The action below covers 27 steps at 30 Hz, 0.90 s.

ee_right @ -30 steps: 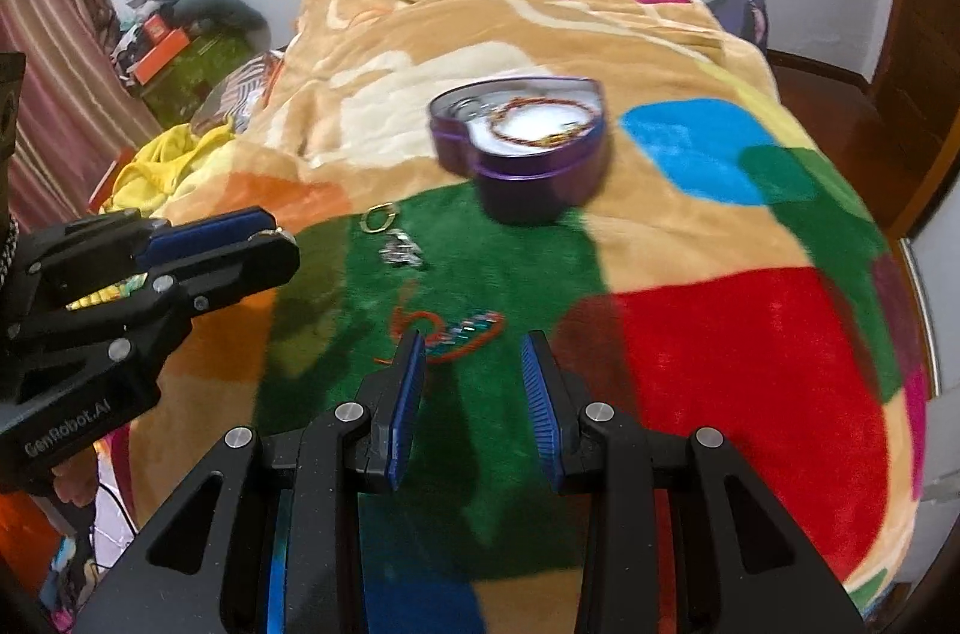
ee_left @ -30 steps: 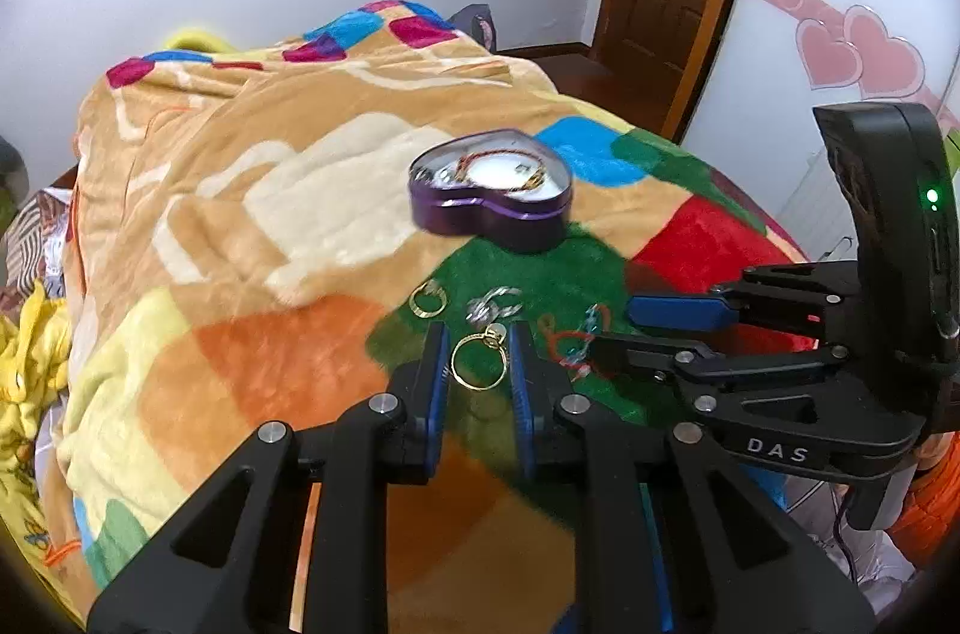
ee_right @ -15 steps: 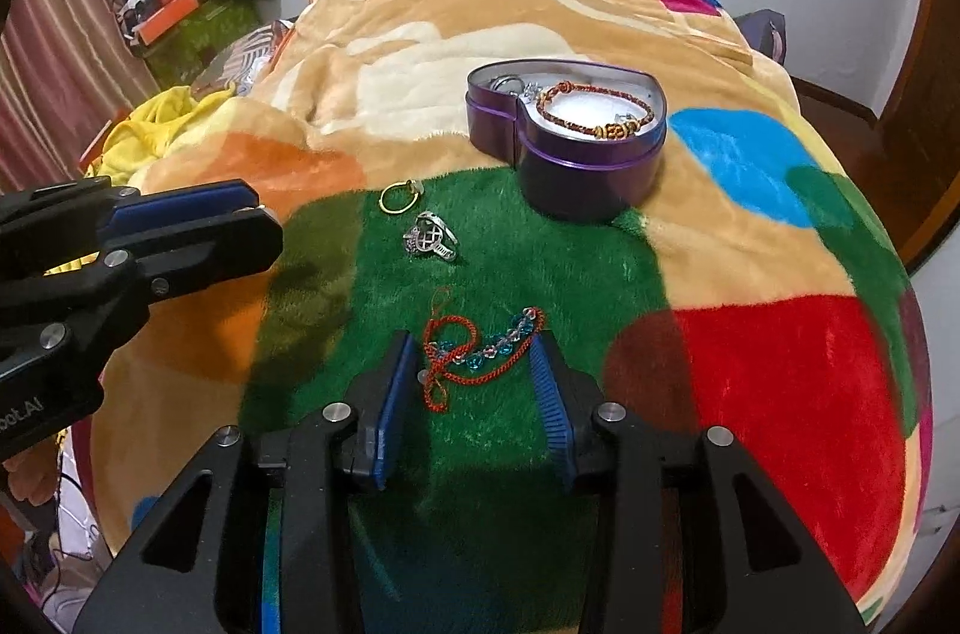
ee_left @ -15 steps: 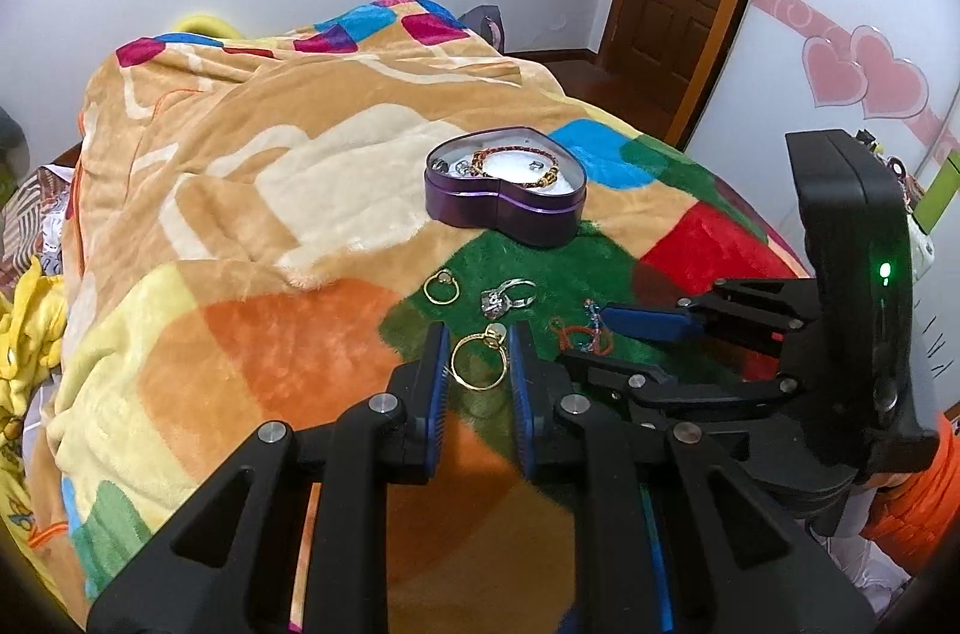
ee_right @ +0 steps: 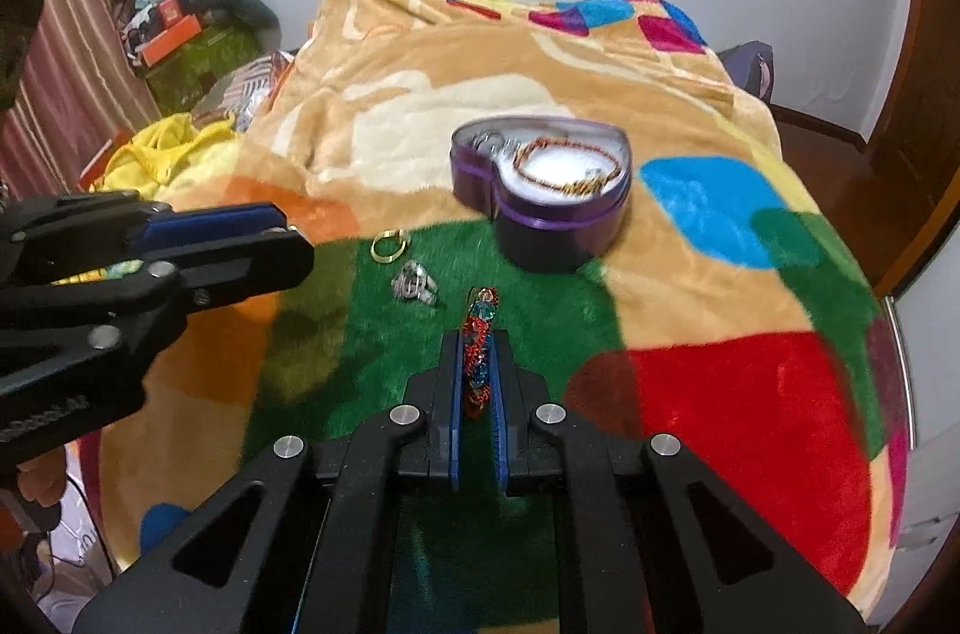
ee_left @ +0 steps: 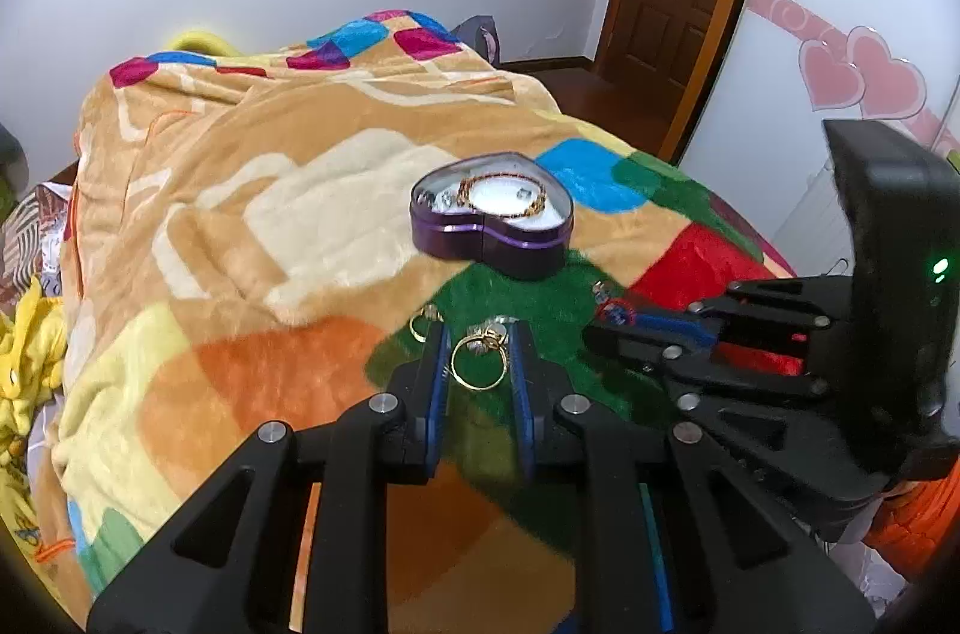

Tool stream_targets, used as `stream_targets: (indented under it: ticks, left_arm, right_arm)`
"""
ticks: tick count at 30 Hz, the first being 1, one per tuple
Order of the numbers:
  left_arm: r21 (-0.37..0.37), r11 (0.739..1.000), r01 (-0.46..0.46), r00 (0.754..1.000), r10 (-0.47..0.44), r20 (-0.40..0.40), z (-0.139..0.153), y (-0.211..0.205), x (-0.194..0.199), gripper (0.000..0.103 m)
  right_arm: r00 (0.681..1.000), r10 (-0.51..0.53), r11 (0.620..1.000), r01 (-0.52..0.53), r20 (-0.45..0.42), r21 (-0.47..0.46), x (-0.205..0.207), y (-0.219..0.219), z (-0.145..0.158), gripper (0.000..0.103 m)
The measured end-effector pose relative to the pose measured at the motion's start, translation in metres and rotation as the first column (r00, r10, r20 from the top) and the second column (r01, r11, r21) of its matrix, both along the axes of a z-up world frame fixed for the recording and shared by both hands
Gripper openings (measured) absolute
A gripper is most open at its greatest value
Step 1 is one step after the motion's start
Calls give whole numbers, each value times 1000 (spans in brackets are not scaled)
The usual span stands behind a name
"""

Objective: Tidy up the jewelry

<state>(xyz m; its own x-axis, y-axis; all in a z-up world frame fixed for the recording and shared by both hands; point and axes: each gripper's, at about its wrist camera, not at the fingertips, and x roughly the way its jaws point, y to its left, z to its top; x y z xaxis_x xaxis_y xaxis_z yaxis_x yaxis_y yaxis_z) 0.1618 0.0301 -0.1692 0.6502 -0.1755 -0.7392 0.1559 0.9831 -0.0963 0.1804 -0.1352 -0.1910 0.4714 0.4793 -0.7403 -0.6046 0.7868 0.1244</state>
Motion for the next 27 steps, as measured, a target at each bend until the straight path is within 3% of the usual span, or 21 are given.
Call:
stream_targets:
  ticks: [14, 27]
  left_arm:
    - [3, 1000, 19, 998, -19, 63, 23, -8, 30, 19]
    - [5, 1000, 23, 994, -23, 105, 34, -8, 68, 19]
  right_arm:
    - [988, -77, 991, 62, 132, 116, 20, -20, 58, 7]
    - [981, -86, 985, 57, 171, 165, 46, -16, 71, 7]
